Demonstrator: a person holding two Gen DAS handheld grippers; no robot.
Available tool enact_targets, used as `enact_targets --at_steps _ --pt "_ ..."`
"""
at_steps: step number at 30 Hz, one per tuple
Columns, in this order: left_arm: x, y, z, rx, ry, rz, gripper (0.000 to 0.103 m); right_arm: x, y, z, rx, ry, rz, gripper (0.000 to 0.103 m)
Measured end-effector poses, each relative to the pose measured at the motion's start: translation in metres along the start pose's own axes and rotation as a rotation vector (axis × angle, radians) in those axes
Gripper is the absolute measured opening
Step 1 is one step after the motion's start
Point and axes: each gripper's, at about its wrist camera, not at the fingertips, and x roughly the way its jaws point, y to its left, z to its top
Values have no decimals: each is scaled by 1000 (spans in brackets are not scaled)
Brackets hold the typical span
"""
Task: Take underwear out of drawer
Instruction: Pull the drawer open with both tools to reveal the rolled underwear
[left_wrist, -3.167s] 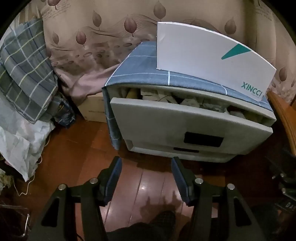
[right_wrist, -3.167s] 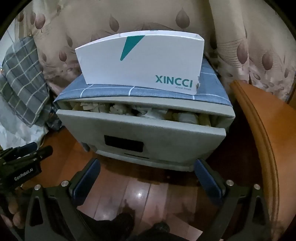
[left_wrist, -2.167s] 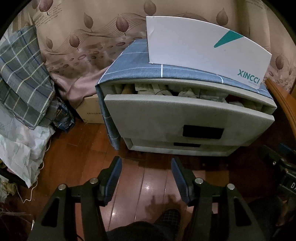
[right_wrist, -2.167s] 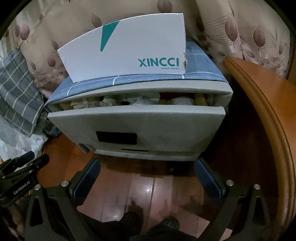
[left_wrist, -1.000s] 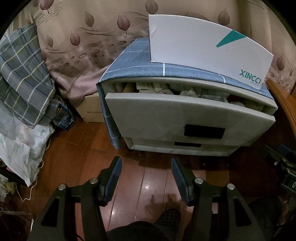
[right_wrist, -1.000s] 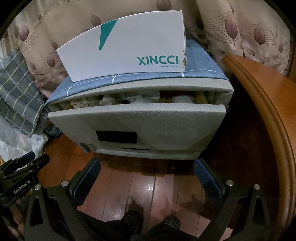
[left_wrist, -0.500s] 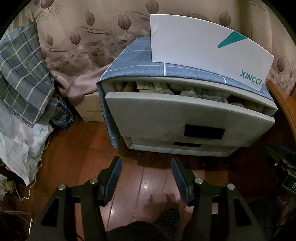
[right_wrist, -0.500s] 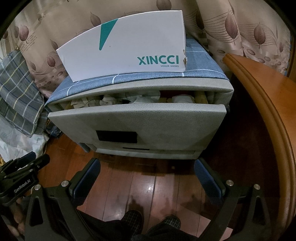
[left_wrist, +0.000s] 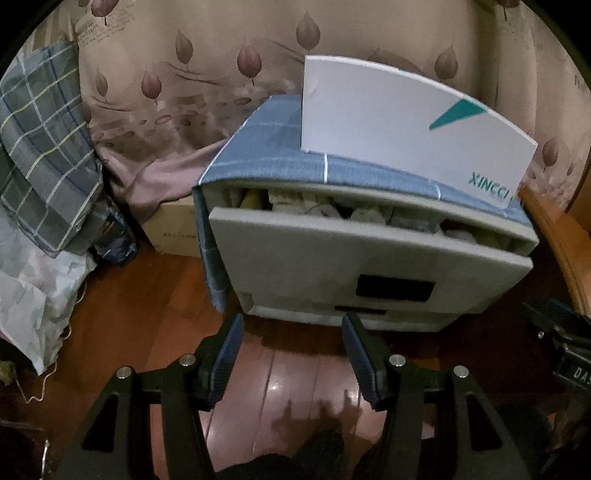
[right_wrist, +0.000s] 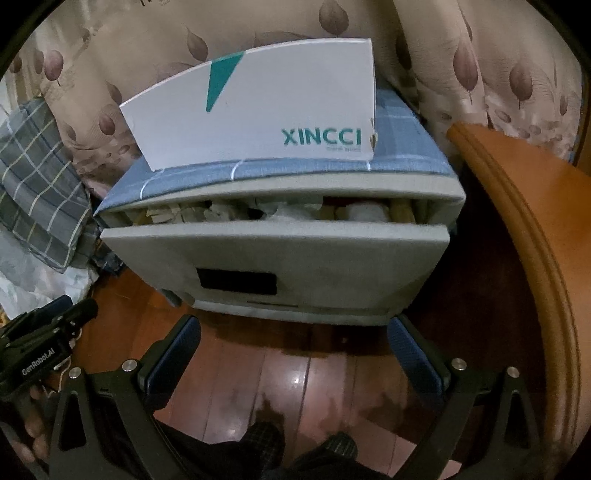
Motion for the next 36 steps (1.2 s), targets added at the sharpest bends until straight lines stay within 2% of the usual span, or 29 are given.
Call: enact_targets --at_steps 6,11,13,14,23,31,36 --pt "5 0 23 28 -47 -2 57 -1 -1 27 -23 -29 -23 100" --pt "16 0 44 65 -75 2 57 15 -2 51 -45 -26 -61 100" --pt "24 0 53 72 -75 2 57 24 -3 56 -52 -19 -70 100" --pt "28 -1 56 75 -73 2 57 29 -3 59 -53 21 -68 100" --pt "71 -12 81 124 -46 -15 57 62 -4 75 -51 46 -92 100" --pt "97 -16 87 140 -19 -14 57 89 -4 77 -62 82 -111 100" --pt "104 -17 87 148 -10 -8 57 98 -6 82 -19 79 -82 101"
